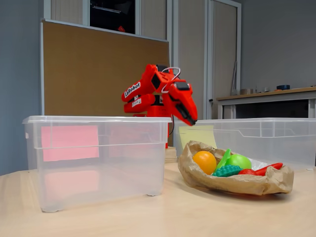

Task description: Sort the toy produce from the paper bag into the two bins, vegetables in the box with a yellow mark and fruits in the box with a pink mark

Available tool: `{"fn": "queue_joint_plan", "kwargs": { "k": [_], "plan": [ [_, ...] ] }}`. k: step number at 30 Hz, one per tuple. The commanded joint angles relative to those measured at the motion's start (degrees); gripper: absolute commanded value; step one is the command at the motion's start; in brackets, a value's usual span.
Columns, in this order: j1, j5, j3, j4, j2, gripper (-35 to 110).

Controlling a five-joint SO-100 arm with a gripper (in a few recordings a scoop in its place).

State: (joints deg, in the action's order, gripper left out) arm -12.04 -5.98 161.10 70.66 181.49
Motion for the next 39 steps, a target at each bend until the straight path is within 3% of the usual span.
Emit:
{"fn": "queue_joint_plan", "kwargs": {
  "k": [1, 6, 12, 16, 22, 28, 39],
  "plan": [
    [-1.23, -7.65, -15.91, 3.52, -13.45, 0],
    [-1.14, -0.79, -26.54, 1.67, -29.88, 0],
    [2.29, -12.48, -37.88, 0.26, -47.81, 0],
    [5.63, 0.26, -45.18, -4.75, -60.91, 0],
    [6.5, 1.85, -50.45, -10.81, -74.09, 1],
    [4.48, -0.97, -51.06, -12.13, -82.0, 36],
    [3.34, 3.08, -52.29, -14.59, -91.93, 34]
  ]
}}
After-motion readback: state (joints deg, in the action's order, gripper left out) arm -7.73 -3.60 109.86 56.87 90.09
